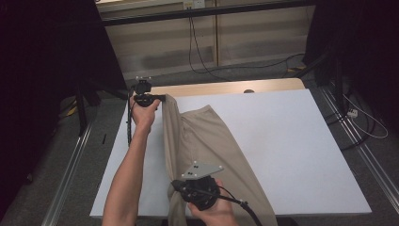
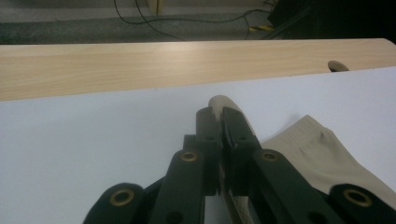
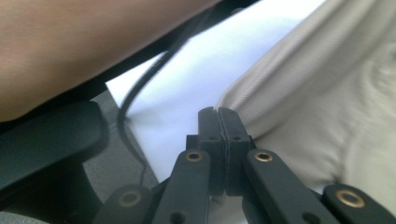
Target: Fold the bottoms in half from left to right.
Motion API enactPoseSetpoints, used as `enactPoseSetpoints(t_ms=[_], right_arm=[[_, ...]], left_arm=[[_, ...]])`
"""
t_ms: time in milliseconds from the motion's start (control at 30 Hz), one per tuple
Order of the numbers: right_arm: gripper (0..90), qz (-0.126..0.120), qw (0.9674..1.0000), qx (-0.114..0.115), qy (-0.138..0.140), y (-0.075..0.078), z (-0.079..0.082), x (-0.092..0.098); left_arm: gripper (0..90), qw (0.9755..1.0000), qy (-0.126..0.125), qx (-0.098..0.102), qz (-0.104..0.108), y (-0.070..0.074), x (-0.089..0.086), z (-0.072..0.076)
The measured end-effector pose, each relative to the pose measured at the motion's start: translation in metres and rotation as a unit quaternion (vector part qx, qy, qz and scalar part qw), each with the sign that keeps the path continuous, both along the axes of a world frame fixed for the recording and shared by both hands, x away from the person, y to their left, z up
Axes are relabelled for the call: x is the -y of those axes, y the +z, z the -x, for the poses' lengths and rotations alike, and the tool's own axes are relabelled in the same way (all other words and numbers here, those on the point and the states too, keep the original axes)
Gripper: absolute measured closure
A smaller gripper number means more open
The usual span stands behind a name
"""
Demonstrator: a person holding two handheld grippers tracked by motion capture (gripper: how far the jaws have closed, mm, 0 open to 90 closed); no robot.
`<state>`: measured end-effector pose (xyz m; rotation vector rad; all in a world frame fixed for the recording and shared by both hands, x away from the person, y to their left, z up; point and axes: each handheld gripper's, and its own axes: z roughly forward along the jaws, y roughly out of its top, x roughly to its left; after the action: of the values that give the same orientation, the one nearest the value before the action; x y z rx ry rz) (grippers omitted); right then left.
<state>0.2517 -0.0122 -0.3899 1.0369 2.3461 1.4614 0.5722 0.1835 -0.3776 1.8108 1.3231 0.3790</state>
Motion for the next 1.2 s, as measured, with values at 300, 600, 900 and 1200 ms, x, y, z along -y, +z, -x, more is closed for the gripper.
enactPoseSetpoints(t_ms=[300, 600, 900, 1200], right_arm=[[89.7, 0.002, 0.9993, -0.009, -0.036, -0.007, 0.007, 0.044], [89.6, 0.000, 0.9957, -0.020, -0.090, -0.013, 0.008, 0.098], [89.6, 0.012, 0.9919, -0.029, -0.123, -0.022, 0.010, 0.131], [89.4, 0.028, 0.9877, -0.046, -0.147, -0.042, 0.009, 0.157]], left_arm=[[86.5, 0.9996, -0.025, -0.009, -0.009, -0.010, 0.032, -0.002], [86.4, 0.9993, -0.034, -0.014, -0.005, -0.010, 0.065, -0.008], [86.1, 0.9980, -0.054, -0.018, -0.030, -0.022, 0.098, -0.012], [84.9, 0.9973, -0.053, -0.036, -0.036, -0.038, 0.120, -0.015]])
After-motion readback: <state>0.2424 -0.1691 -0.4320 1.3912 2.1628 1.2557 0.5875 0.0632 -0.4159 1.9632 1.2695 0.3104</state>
